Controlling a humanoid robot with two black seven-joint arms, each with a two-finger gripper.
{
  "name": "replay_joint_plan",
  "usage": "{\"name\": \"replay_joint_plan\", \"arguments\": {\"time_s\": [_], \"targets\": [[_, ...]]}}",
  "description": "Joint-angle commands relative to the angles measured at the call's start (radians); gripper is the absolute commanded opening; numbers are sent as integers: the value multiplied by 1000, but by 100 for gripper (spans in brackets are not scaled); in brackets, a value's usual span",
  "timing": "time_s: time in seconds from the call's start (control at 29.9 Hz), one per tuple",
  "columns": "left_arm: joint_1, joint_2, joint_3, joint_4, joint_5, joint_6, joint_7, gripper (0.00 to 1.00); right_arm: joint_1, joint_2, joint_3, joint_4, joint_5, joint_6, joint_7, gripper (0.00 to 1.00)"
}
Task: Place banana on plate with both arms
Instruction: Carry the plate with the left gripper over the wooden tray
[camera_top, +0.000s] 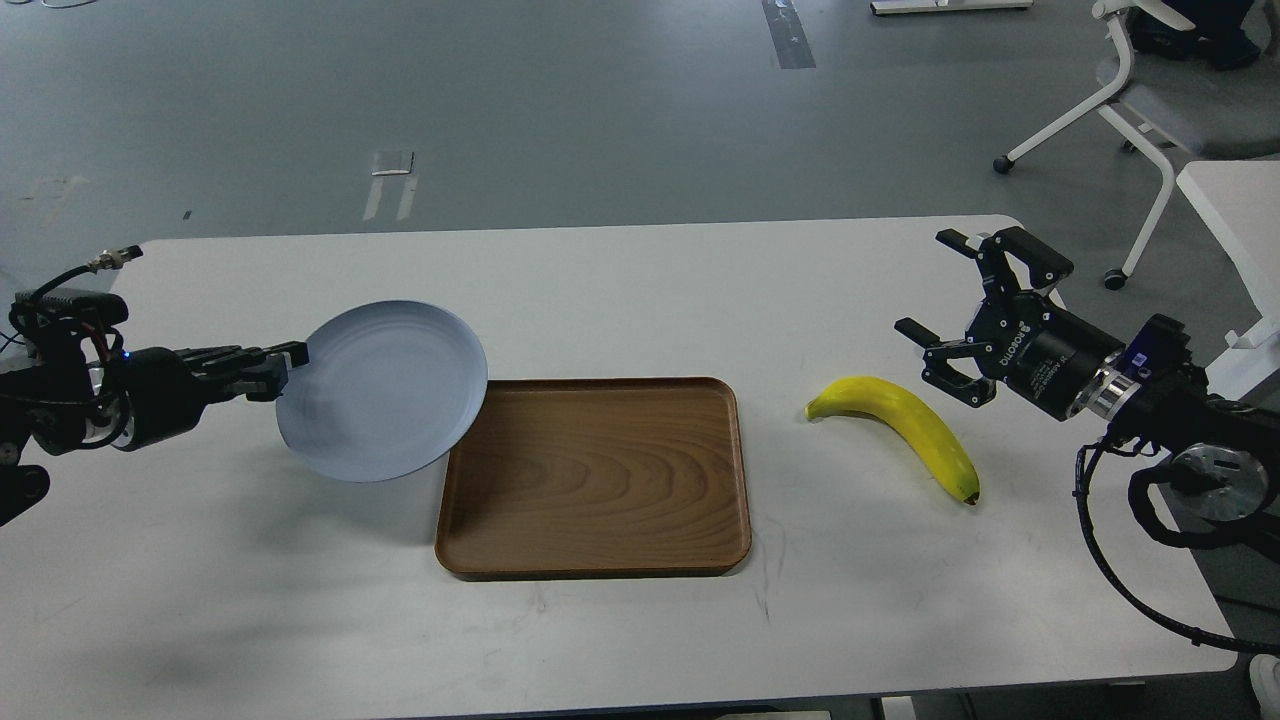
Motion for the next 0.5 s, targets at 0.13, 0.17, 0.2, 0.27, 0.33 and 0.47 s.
{"name": "replay_joint_plan", "arguments": {"time_s": [0.13, 0.17, 0.2, 0.27, 0.33, 0.47], "targets": [[-147, -95, 28, -103, 97, -78, 0, 0, 1, 3, 0, -4, 0, 0, 0, 100], [-161, -119, 29, -97, 100, -89, 0, 0, 1, 1, 0, -4, 0, 0, 0, 100], [-170, -139, 29, -92, 102, -100, 0, 0, 1, 1, 0, -5, 0, 0, 0, 100], [-193, -195, 31, -63, 102, -131, 0, 0, 3, 1, -2, -5, -2, 0, 0, 100], [-199, -276, 31, -26, 102, -152, 0, 0, 6, 1, -2, -5, 0, 0, 0, 100], [-202, -385, 48, 61, 103, -154, 0, 0, 4, 0, -2, -5, 0, 0, 0, 100]]}}
